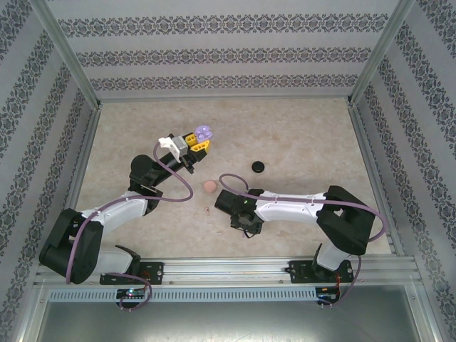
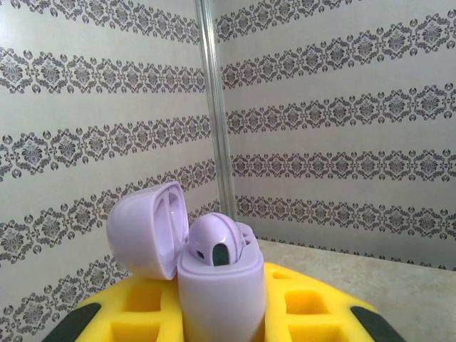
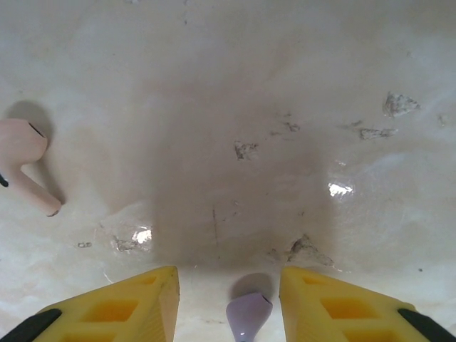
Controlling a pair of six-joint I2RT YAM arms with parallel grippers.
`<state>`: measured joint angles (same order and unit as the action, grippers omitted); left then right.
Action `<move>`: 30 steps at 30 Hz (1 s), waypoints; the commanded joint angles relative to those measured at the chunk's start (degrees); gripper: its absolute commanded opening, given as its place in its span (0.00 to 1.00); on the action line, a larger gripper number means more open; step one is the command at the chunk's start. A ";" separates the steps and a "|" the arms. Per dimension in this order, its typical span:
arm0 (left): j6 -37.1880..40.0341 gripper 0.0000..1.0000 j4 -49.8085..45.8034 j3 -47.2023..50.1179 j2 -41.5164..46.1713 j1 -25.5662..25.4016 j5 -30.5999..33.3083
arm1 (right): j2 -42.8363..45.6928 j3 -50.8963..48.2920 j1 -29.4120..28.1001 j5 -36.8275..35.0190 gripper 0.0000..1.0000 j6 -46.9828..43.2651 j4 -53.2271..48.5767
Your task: Insert the wireless bluetooth earbuds into the charging case
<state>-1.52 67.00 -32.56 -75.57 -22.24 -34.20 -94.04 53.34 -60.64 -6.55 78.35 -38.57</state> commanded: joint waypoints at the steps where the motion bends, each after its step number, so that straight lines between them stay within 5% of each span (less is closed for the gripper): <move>1: -0.24 0.00 4.20 0.21 1.21 0.84 -0.07 | -0.66 -1.34 -0.83 0.48 0.41 2.03 -0.17; 30: -1.00 0.00 4.64 0.15 0.41 0.82 -0.11 | -2.77 -1.36 -2.91 2.34 0.31 2.60 1.37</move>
<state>-1.74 68.14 -32.47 -75.57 -22.00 -34.22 -94.67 51.86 -62.15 -6.63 79.66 -38.59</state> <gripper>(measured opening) 0.198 0.313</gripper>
